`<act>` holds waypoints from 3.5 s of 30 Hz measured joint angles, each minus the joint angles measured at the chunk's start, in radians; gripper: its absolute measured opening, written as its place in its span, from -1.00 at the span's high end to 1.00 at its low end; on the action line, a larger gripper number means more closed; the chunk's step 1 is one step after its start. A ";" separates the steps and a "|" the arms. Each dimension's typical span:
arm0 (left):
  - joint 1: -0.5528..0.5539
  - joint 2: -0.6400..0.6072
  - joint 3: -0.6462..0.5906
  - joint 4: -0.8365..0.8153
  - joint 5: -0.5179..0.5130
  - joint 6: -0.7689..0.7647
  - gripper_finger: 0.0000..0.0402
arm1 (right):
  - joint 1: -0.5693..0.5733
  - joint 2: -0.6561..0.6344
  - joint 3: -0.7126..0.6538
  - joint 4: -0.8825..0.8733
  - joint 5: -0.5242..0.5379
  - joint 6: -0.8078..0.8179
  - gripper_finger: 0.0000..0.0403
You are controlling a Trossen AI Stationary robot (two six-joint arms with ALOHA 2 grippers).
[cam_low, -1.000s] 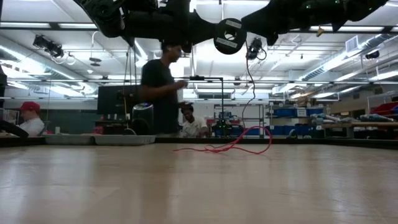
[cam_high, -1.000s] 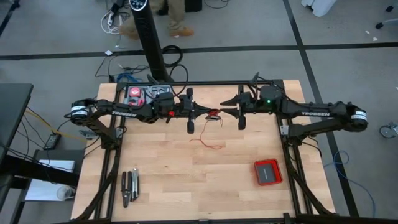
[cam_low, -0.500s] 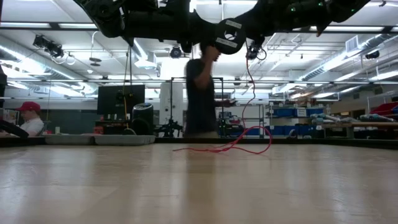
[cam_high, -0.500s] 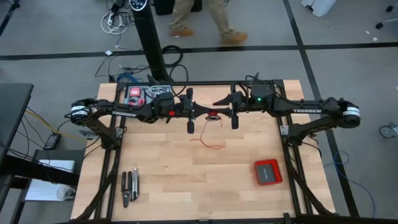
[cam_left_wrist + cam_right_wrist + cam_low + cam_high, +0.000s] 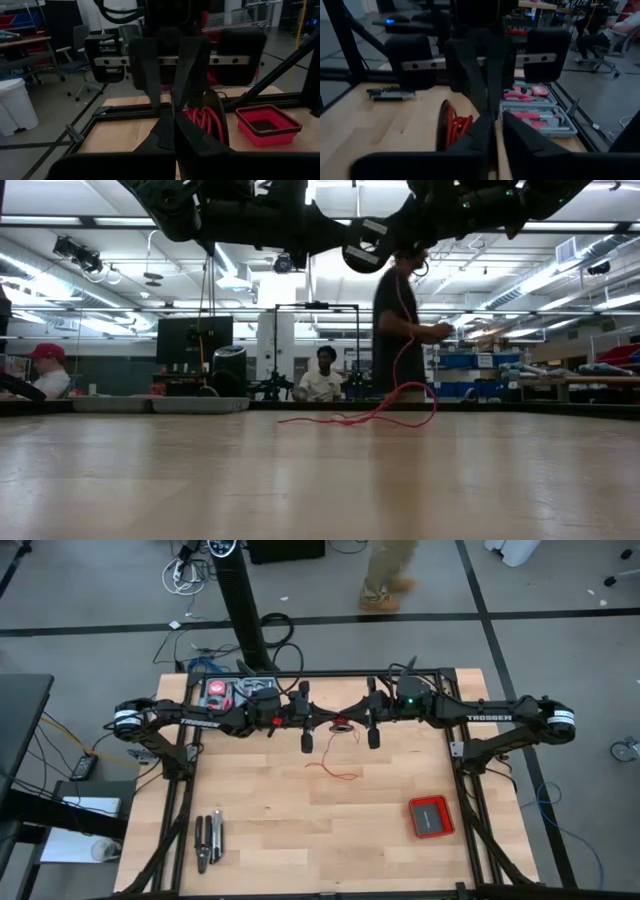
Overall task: Coil cords
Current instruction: Coil the red wire onto the spool
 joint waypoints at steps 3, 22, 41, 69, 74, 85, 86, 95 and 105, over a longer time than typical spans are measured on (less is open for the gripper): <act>0.000 0.002 -0.002 -0.007 -0.019 0.000 1.00 | 0.000 0.017 0.000 -0.011 0.002 -0.030 0.96; 0.002 -0.012 0.002 -0.059 -0.121 0.009 0.35 | 0.000 0.006 -0.004 -0.043 0.028 -0.027 0.99; 0.005 0.010 0.001 -0.015 0.043 -0.100 0.32 | -0.020 -0.159 -0.016 -0.033 0.152 -0.076 1.00; -0.015 0.188 0.019 0.190 -0.029 -0.205 0.41 | 0.103 -0.077 -0.018 0.206 0.301 -0.141 1.00; -0.016 0.188 0.019 0.150 -0.055 -0.207 0.90 | 0.108 -0.077 -0.018 0.205 0.301 -0.140 1.00; 0.026 0.143 0.018 0.007 -0.086 -0.196 0.99 | 0.134 -0.098 -0.018 0.170 0.300 -0.161 1.00; 0.031 0.129 0.017 -0.025 -0.086 -0.185 1.00 | 0.134 -0.105 -0.018 0.148 0.300 -0.163 1.00; 0.039 0.006 0.017 -0.167 -0.078 -0.123 1.00 | 0.083 -0.110 -0.018 -0.011 0.276 -0.172 1.00; 0.039 -0.027 0.017 -0.222 -0.067 -0.128 1.00 | 0.036 -0.099 -0.018 -0.098 0.247 -0.223 1.00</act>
